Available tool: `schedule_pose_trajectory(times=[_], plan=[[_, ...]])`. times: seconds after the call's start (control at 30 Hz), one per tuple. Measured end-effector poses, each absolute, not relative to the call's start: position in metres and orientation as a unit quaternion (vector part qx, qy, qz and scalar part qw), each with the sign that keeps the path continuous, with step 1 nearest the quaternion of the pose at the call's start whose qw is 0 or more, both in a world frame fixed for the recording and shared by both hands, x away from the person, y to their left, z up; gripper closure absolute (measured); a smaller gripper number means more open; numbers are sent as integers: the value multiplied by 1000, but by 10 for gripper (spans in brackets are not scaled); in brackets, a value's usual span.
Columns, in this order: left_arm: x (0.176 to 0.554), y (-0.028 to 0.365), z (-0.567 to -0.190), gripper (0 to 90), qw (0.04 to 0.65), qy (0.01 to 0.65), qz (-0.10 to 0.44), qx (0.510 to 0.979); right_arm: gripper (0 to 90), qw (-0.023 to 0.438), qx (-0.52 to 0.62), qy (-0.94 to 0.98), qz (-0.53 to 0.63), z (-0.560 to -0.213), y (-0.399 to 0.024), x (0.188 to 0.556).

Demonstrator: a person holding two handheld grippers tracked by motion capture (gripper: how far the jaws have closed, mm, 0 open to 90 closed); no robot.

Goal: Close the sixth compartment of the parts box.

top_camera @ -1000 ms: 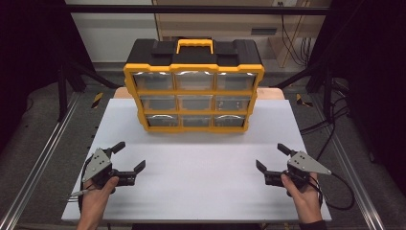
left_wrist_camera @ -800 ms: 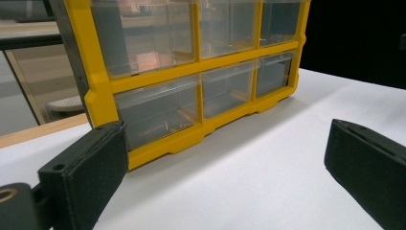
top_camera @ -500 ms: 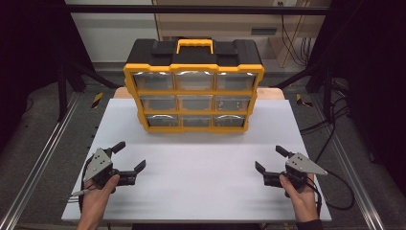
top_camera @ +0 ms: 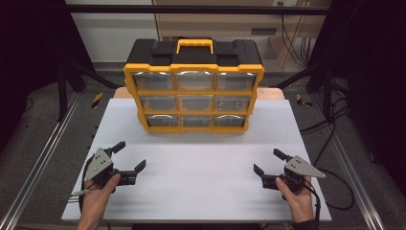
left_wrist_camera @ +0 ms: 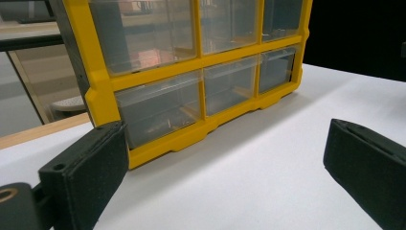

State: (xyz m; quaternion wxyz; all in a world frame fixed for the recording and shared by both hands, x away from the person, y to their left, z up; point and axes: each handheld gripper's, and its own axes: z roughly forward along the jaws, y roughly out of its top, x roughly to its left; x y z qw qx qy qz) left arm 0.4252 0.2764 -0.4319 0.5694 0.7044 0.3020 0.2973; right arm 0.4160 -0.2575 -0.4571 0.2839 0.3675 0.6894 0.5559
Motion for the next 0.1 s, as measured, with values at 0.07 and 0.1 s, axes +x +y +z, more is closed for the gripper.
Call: schedule_pose_trajectory(times=[0.07,0.1], plan=[[426,276,-432,15,569,302,296,706,54,287,370,688,554,-458,-257,417],[426,276,-432,15,569,302,296,706,57,283,377,686,554,-459,-257,416]])
